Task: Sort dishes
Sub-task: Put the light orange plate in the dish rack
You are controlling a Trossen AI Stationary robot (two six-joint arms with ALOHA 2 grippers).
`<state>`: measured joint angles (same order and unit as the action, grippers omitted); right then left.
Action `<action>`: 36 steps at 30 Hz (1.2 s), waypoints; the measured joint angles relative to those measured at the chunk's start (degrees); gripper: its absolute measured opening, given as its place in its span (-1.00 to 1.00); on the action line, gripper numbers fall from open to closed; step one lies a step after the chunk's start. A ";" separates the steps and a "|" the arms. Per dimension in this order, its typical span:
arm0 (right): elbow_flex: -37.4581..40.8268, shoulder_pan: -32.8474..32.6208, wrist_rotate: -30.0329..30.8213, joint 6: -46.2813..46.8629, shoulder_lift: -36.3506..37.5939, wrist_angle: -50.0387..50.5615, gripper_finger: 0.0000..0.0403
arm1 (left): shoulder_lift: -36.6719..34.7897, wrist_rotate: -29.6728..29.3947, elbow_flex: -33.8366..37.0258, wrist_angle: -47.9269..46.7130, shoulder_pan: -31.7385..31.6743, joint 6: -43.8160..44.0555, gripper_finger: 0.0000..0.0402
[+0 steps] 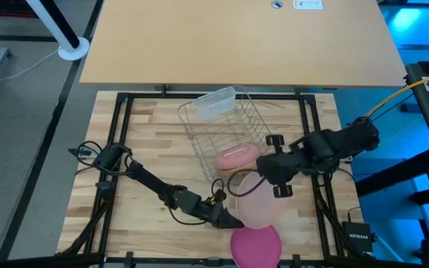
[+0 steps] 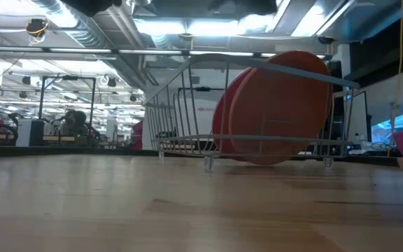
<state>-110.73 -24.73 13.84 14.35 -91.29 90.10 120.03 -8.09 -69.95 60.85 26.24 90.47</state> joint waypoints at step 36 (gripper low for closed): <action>-8.35 19.76 39.83 -23.69 -0.24 -14.57 -0.99 | -21.41 -32.27 3.59 28.13 -1.83 -104.23 -0.51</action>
<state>-119.08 -4.97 53.67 -9.33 -91.53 75.54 98.62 -40.36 -66.37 88.98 24.41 -13.76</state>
